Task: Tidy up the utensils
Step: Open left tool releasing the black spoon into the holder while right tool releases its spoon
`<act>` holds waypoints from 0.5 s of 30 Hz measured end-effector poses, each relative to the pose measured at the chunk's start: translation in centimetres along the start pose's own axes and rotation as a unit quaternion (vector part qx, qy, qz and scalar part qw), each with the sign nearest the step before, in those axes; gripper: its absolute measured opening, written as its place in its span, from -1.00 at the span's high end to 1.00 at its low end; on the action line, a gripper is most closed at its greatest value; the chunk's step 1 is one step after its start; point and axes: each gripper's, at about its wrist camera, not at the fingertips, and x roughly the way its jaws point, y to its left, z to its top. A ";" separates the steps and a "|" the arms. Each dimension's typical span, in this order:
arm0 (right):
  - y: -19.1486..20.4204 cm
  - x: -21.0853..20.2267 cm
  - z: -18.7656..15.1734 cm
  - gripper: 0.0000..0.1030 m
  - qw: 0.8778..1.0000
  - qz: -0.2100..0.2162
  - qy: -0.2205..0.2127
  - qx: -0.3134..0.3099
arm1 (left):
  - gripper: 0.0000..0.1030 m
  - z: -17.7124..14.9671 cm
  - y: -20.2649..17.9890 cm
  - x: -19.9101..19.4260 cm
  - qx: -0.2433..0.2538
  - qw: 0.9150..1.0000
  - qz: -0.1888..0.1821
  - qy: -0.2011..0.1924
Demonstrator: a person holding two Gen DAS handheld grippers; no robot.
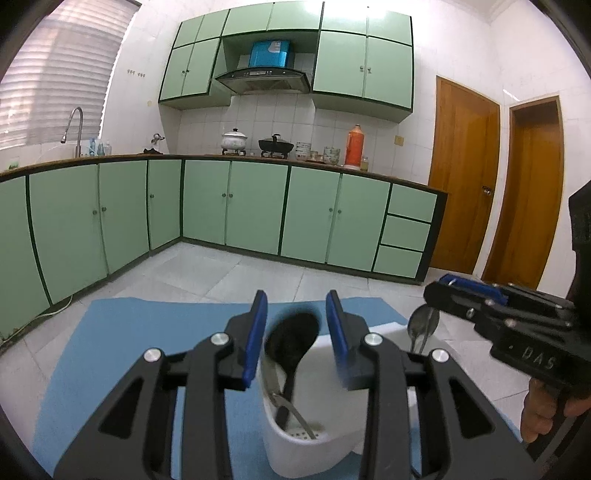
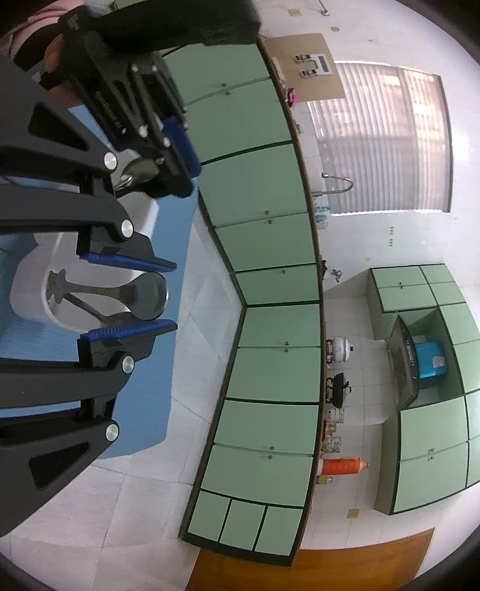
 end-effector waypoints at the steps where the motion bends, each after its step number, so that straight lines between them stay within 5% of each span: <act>1: 0.0 -0.1 -0.2 0.47 1.000 0.000 -0.002 -0.001 | 0.24 0.0 0.1 -0.2 -0.002 1.000 -0.003 0.002; 3: 0.1 -0.6 -0.5 0.47 1.000 0.002 -0.005 0.000 | 0.05 0.1 0.2 -0.5 -0.006 1.000 -0.004 -0.001; 9: -0.2 -3.0 0.0 0.40 1.000 0.002 -0.030 0.007 | -0.10 0.7 0.4 -2.7 -0.010 1.000 -0.003 -0.015; 15: -0.4 -6.6 -0.4 0.02 0.999 -0.013 -0.050 0.016 | -0.44 1.2 0.6 -6.2 -0.015 1.000 0.009 -0.024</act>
